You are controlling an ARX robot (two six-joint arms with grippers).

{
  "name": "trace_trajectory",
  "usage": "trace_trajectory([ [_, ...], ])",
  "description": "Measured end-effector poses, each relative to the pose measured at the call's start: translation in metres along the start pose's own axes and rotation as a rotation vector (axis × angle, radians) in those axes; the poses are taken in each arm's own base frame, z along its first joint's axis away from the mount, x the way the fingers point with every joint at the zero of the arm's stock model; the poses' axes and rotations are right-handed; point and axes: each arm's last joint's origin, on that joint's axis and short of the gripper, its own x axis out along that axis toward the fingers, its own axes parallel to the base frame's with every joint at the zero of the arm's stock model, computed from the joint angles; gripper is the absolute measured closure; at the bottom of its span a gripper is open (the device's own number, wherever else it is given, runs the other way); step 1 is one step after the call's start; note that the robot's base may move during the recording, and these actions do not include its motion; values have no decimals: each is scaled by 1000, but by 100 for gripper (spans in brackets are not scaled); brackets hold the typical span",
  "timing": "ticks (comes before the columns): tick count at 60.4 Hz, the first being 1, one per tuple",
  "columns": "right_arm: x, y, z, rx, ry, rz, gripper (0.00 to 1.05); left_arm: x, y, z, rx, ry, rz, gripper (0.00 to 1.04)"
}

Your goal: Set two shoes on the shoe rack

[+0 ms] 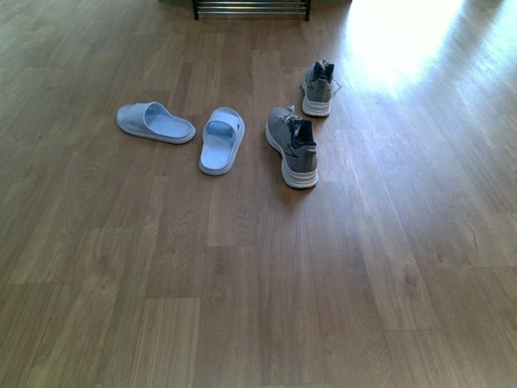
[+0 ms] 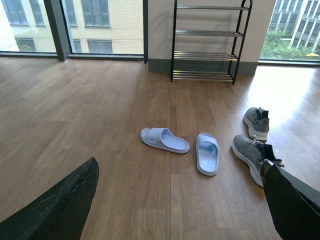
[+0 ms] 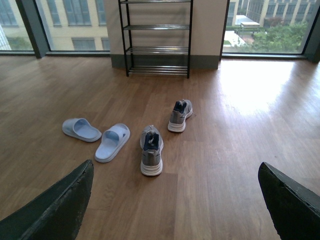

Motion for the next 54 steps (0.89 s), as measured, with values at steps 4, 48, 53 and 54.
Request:
trace_trajectory([
  [4, 0, 0, 0, 0, 0, 0, 9, 0, 0, 0, 0, 0, 0, 9],
  [48, 0, 0, 0, 0, 0, 0, 9, 0, 0, 0, 0, 0, 0, 9],
  [53, 0, 0, 0, 0, 0, 0, 9, 0, 0, 0, 0, 0, 0, 9],
  [54, 0, 0, 0, 0, 0, 0, 9, 0, 0, 0, 0, 0, 0, 9],
])
